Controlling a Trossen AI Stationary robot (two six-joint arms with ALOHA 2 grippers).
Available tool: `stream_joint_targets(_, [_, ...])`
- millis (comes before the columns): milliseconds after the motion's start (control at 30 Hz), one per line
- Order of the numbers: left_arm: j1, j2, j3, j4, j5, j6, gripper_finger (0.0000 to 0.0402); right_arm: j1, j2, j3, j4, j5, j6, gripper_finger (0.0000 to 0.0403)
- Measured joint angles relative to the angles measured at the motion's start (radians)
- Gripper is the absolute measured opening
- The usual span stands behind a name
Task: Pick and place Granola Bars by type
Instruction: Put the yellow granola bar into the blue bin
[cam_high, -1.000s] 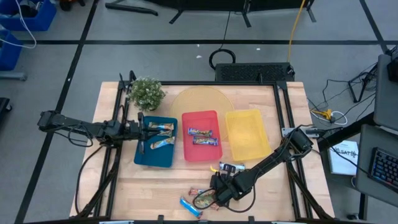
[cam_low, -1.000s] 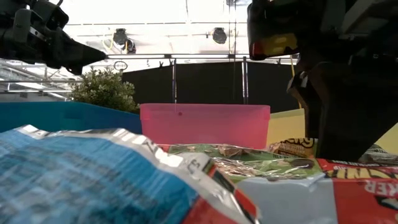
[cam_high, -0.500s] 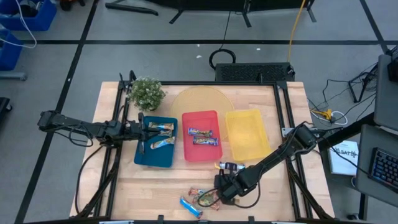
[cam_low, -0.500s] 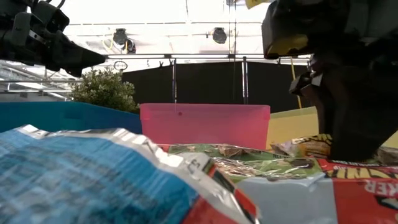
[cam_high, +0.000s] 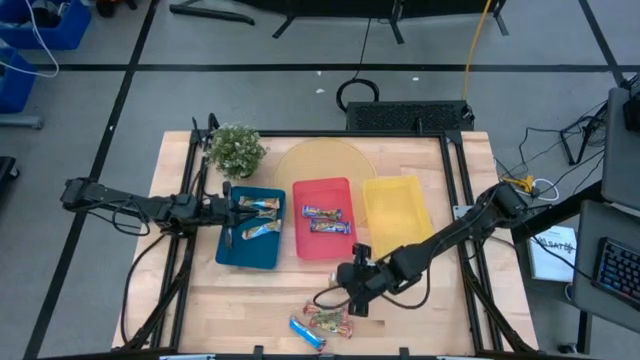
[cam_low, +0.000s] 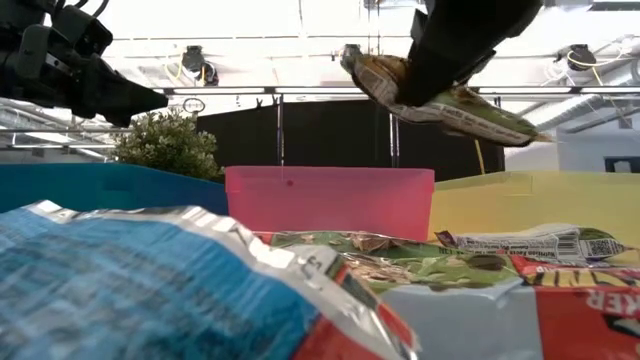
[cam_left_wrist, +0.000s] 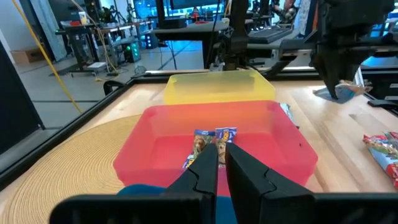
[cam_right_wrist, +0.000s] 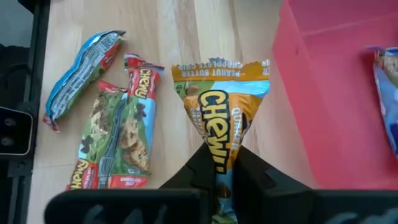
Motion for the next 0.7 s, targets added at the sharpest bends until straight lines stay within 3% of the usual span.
stream_joint_targets(200, [0.000, 0.000, 0.000, 0.019, 0.000, 0.000, 0.0040, -0.070, -0.007, 0.001, 0.095, -0.034, -0.123, 0.0021])
stream_joint_targets(433, [0.000, 0.000, 0.000, 0.112, -0.004, 0.036, 0.0040, -0.238, 0.019, 0.068, 0.184, -0.135, -0.198, 0.0019])
stream_joint_targets(567, [0.000, 0.000, 0.000, 0.148, -0.041, 0.060, 0.0040, -0.304, 0.098, 0.188, 0.166, -0.215, -0.301, 0.0018])
stream_joint_targets(700, [0.000, 0.000, 0.000, 0.150, -0.097, 0.104, 0.0040, -0.356, 0.220, 0.408, 0.062, -0.238, -0.387, 0.0017])
